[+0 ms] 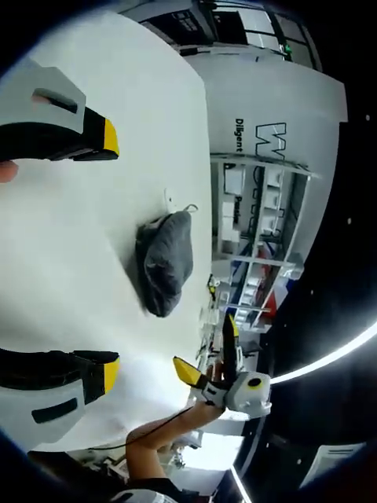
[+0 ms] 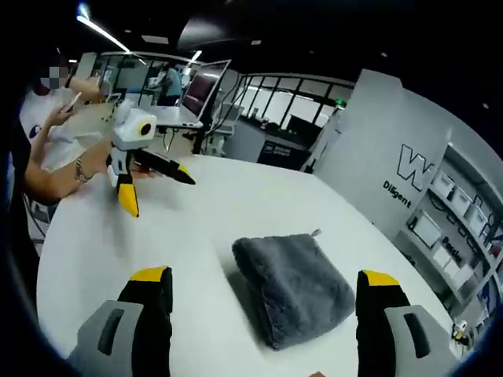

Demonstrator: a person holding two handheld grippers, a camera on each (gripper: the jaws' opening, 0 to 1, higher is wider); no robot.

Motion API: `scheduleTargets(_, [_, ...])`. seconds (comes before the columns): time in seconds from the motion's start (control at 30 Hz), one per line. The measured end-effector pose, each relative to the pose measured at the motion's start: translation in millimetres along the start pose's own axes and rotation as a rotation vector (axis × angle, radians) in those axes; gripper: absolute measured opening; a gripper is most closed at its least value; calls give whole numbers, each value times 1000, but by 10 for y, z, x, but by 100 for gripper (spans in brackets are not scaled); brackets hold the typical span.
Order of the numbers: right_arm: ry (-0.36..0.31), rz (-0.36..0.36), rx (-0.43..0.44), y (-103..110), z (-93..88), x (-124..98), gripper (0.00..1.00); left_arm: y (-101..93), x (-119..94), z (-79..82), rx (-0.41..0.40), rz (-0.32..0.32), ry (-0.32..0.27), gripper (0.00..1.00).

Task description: Open the folded towel by lifting each exposed corner and separating the folded layers until the towel lies flat within the target outline without major curled edges

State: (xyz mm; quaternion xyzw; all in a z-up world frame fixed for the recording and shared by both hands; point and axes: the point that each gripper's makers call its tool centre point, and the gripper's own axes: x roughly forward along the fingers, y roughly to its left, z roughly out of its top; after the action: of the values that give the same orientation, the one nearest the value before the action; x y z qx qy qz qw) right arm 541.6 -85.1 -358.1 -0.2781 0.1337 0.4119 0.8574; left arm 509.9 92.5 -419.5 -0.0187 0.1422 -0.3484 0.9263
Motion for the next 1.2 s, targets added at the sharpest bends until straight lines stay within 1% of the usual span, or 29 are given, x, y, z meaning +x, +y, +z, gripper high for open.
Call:
scheduleTargets(0.1, [17,-7,-15,3,36,91,98,5,-2,-4,0,1,3,99])
scheduleTargets(0.2, [19,-9,-26,12,89,155,97,4,-3,-1,-1,0,2,99])
scheduleTargets(0.3, [33,-34,-63,-12,150,252,91,2,8,-21,-1,-3,11,99])
scheduleTargets(0.37, [44,-61,-120,-37,186,303,86,3,16,-40,1,-2,18,99])
scheduleTargets(0.47, [52,-80,-165,-24,226,370,82,9,18,-53,2,-1,24,99])
scheduleTargets(0.53, [70,-73,-202,28,228,440,78,16,15,-58,0,0,27,99])
scheduleTargets(0.6, [69,-61,-211,62,238,474,74,20,11,-61,1,2,28,99])
scheduleTargets(0.63, [46,-54,-222,83,279,502,70,27,7,-62,1,6,28,99])
scheduleTargets(0.7, [24,-48,-252,106,322,537,61,24,2,-69,-1,6,31,99])
scheduleTargets(0.73, [23,-41,-294,124,334,553,52,24,1,-70,-2,6,32,99])
scheduleTargets(0.77, [33,-42,-308,153,321,572,47,24,1,-72,-2,6,32,99])
scheduleTargets(0.8, [48,-39,-317,166,307,598,43,23,1,-75,-2,6,33,99])
scheduleTargets(0.87, [93,-11,-363,219,239,649,42,26,2,-84,-3,8,36,99])
scheduleTargets(0.9, [95,-19,-360,222,230,683,42,28,2,-89,-2,8,38,99])
scheduleTargets(0.97, [123,-26,-408,215,181,738,38,29,2,-98,-4,10,41,99])
scheduleTargets(1.03, [130,-31,-415,217,148,794,36,29,0,-105,-6,11,44,99])
scheduleTargets(1.1, [136,-31,-444,226,111,849,36,30,-4,-109,-5,13,46,99])
scheduleTargets(1.13, [137,-28,-451,235,98,867,34,29,-5,-108,-5,13,45,99])
scheduleTargets(1.2, [158,-6,-502,278,25,934,28,21,-7,-107,-5,13,45,99])
